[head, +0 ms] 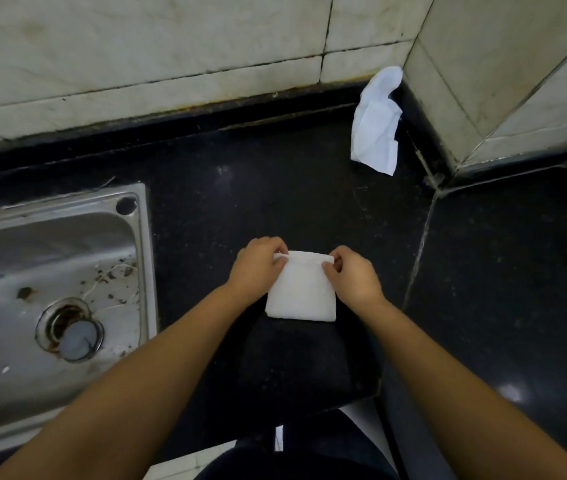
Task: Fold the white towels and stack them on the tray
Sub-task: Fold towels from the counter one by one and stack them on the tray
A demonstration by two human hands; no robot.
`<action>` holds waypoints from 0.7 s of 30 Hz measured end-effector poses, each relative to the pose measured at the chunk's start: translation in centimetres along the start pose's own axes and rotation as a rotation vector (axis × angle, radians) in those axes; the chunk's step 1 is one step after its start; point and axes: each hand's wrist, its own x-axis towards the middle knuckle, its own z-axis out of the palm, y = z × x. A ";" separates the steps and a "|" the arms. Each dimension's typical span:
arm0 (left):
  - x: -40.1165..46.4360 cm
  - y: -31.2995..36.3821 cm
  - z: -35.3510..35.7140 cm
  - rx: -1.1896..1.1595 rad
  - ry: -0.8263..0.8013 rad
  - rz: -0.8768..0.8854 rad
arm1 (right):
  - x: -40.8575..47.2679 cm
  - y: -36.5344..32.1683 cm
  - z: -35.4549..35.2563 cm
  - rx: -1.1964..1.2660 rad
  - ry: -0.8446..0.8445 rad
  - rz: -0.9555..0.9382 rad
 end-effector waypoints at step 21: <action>-5.5 2.0 -0.1 -0.573 -0.036 -0.128 | -7.3 -0.2 -0.7 0.651 0.111 0.241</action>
